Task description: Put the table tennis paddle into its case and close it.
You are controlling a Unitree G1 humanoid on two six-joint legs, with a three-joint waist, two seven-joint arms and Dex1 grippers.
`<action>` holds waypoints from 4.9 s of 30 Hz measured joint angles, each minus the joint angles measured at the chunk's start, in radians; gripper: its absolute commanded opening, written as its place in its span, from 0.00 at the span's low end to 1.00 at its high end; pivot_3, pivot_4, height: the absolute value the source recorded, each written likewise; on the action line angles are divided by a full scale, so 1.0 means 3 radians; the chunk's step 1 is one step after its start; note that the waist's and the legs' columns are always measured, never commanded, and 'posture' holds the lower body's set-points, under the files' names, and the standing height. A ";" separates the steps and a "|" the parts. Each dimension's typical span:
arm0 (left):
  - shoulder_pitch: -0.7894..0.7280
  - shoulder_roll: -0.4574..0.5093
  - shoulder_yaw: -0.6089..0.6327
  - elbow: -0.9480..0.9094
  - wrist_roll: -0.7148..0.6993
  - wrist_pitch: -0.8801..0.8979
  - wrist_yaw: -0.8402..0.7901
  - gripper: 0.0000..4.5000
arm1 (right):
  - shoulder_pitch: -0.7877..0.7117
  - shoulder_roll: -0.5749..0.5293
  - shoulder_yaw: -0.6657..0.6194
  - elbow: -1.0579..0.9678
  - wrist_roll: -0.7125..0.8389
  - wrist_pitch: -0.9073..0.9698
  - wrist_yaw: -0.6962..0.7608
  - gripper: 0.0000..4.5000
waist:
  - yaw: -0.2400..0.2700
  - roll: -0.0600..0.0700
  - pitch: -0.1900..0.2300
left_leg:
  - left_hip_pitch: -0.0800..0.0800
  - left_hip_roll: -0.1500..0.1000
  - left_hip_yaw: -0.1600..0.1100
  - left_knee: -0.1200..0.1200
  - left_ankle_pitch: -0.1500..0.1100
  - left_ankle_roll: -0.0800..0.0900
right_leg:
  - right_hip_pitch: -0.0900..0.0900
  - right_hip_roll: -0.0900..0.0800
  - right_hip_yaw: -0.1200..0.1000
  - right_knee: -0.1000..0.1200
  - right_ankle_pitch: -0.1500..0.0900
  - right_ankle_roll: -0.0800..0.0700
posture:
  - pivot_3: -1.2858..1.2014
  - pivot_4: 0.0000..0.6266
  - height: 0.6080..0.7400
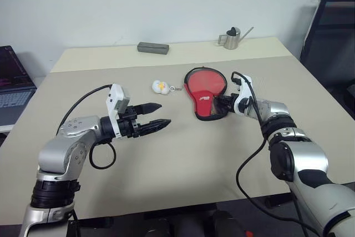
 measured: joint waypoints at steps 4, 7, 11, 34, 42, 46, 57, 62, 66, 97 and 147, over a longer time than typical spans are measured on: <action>0.0052 0.0080 -0.0079 -0.0027 -0.0042 0.0053 -0.0119 0.82 | 0.0284 -0.0015 0.0111 -0.0686 0.0040 0.0451 0.0052 0.01 | 0.0009 0.0000 0.0000 | 0.0000 0.0000 -0.0001 0.0000 0.0000 0.0000 | 0.0000 0.0000 -0.0001 0.0001 0.0000 0.0000 | 0.52 0.24 1.00; 0.0038 0.0107 -0.0135 -0.0033 -0.0093 0.0067 -0.0205 0.82 | 0.0574 -0.0023 0.0172 -0.1382 0.0131 0.0901 0.0045 0.01 | 0.0029 0.0000 0.0000 | -0.0001 0.0001 -0.0001 0.0000 0.0000 0.0000 | -0.0001 0.0000 -0.0001 0.0000 0.0000 0.0000 | 0.52 0.24 1.00; 0.0025 0.0170 -0.0196 -0.0038 -0.0129 0.0069 -0.0320 0.82 | 0.0919 -0.0015 0.0200 -0.2238 0.0260 0.1459 -0.0048 0.01 | 0.0058 0.0001 0.0001 | -0.0001 0.0002 -0.0002 0.0000 -0.0001 0.0000 | -0.0001 0.0000 -0.0002 -0.0001 0.0000 0.0000 | 0.52 0.24 1.00; 0.0477 0.0566 -0.0242 -0.0382 -0.0155 -0.0033 -0.0672 0.82 | 0.2382 0.0436 -0.0299 -0.4959 0.1117 0.3262 -0.1033 0.01 | 0.0121 0.0002 0.0001 | 0.0000 0.0002 -0.0002 -0.0004 -0.0002 0.0000 | 0.0001 0.0000 -0.0004 -0.0004 -0.0002 -0.0001 | 0.52 0.24 1.00; 0.0459 0.0566 -0.0299 -0.0391 -0.0162 -0.0028 -0.0752 0.82 | 0.2883 0.0463 -0.0549 -0.5278 0.2000 0.3231 -0.1649 0.01 | 0.0174 0.0001 0.0001 | 0.0001 0.0003 -0.0005 -0.0006 -0.0002 0.0000 | 0.0003 0.0000 -0.0006 -0.0006 -0.0003 -0.0002 | 0.52 0.24 1.00; 0.0405 0.0566 -0.0327 -0.0390 -0.0162 -0.0026 -0.0796 0.82 | 0.3040 0.0569 -0.0607 -0.5325 0.2553 0.3232 -0.2095 0.01 | 0.0168 0.0001 0.0001 | 0.0002 0.0005 -0.0003 -0.0006 -0.0002 0.0000 | 0.0004 0.0002 -0.0005 -0.0005 -0.0003 -0.0002 | 0.52 0.24 1.00; 0.0383 0.0626 -0.0366 -0.0389 -0.0165 0.0009 -0.0930 0.82 | 0.3350 0.0309 -0.0128 -0.5143 0.4663 0.2639 -0.3876 0.01 | 0.0161 0.0004 0.0003 | 0.0002 0.0009 0.0002 -0.0008 -0.0002 0.0000 | 0.0004 0.0004 -0.0001 -0.0010 -0.0005 -0.0004 | 0.52 0.24 1.00; 0.0382 0.0643 -0.0367 -0.0389 -0.0167 0.0038 -0.0962 0.82 | 0.3438 -0.0451 0.0451 -0.5161 0.5566 0.1783 -0.4458 0.01 | 0.0162 0.0003 0.0003 | 0.0001 0.0011 -0.0001 -0.0009 -0.0002 0.0001 | 0.0006 0.0008 -0.0006 -0.0012 -0.0007 -0.0004 | 0.52 0.24 1.00; 0.0382 0.0652 -0.0368 -0.0389 -0.0167 0.0044 -0.0995 0.82 | 0.3494 -0.0750 0.0737 -0.5258 0.5690 0.1342 -0.4492 0.01 | 0.0162 0.0002 0.0003 | 0.0001 0.0013 -0.0001 -0.0009 -0.0002 0.0001 | 0.0006 0.0010 -0.0005 -0.0012 -0.0008 -0.0004 | 0.52 0.24 1.00; 0.0388 0.0582 -0.0437 -0.0377 -0.0161 -0.0031 -0.0835 0.82 | 0.3208 -0.2119 0.0983 -0.5276 0.5632 0.0974 -0.3268 0.66 | 0.0195 -0.0002 0.0006 | -0.0005 0.0015 -0.0003 -0.0007 -0.0002 0.0001 | 0.0006 0.0012 -0.0007 -0.0021 -0.0008 -0.0005 | 0.52 0.24 1.00; -0.0831 -0.0505 -0.0575 0.1536 0.1216 -0.0808 0.0838 0.82 | 0.2155 -0.0253 0.1887 -0.3312 0.0008 -0.0636 0.0162 1.00 | 0.0247 -0.0015 0.0005 | 0.0007 0.0007 -0.0008 0.0001 -0.0002 -0.0010 | 0.0008 0.0013 -0.0011 -0.0005 0.0002 -0.0009 | 0.52 0.24 1.00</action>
